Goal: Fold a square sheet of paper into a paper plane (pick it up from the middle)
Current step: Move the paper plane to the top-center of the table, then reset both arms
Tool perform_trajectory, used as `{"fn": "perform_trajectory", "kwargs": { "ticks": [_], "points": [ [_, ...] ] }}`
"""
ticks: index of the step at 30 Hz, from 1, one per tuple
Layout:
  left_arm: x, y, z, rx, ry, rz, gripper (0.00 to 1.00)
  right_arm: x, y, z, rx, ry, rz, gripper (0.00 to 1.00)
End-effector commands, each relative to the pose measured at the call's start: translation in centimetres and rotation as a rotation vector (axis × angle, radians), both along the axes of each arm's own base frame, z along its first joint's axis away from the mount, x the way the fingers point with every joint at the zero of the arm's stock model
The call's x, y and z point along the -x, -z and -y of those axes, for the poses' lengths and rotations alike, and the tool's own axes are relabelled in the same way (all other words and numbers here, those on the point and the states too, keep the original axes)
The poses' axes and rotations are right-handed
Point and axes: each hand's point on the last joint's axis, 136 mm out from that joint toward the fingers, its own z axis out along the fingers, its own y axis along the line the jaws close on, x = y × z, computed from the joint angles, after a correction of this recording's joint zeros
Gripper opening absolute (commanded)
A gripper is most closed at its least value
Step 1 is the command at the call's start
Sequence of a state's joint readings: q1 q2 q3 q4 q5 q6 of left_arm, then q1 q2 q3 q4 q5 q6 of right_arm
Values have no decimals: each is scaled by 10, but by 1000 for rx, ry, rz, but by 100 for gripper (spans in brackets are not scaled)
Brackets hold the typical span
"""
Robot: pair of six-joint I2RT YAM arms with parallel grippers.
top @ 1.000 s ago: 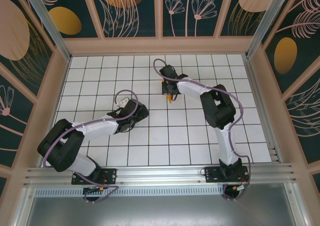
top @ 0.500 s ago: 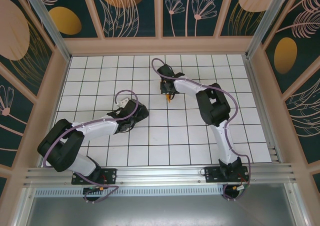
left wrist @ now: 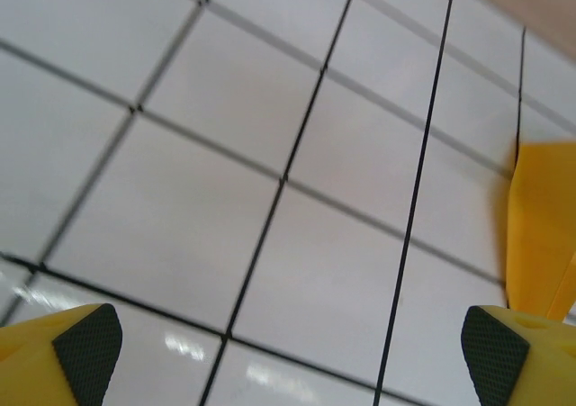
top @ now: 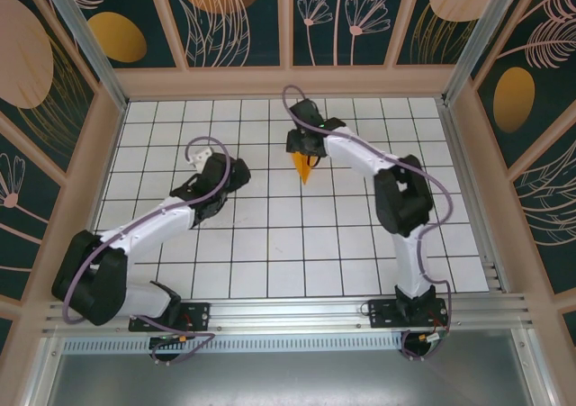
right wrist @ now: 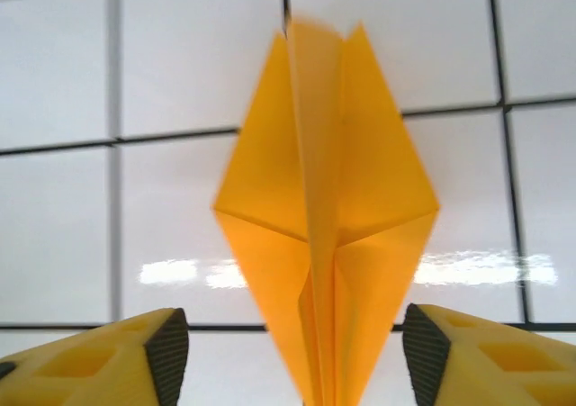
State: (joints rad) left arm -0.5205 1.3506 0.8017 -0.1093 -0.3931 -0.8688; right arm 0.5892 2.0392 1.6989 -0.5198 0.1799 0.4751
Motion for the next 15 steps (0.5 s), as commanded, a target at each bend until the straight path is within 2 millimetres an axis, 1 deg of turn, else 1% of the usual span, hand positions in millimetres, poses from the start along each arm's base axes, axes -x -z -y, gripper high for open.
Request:
{"fn": "perform_trajectory", "kwargs": {
  "ticks": [1,3,4,6,7,9,10,12,13,15],
  "points": [
    [-7,-39,-37,-171,-55,99,99,3,-80,30,-91,57,176,74],
    [-4,-55,-56,-240,-98,157,98,15,-100,48,-93,87,259,80],
    [-1,-62,-65,-276,-116,187,99,14,-108,77,-80,152,308,83],
    [5,-73,-83,-332,-160,246,98,22,-118,112,-60,227,381,90],
    [10,-75,-93,-359,-188,267,99,26,-121,134,-45,270,415,94],
    [20,-80,-114,-415,-263,303,98,36,-120,172,-9,349,457,99],
    [26,-79,-125,-448,-296,317,99,42,-118,190,18,389,478,99],
    [37,-76,-142,-511,-345,335,99,51,-107,223,69,469,493,99],
    [42,-74,-151,-542,-369,353,99,56,-100,239,95,506,494,99],
    [50,-72,-161,-582,-384,383,98,63,-89,261,143,554,500,99]
  ]
}}
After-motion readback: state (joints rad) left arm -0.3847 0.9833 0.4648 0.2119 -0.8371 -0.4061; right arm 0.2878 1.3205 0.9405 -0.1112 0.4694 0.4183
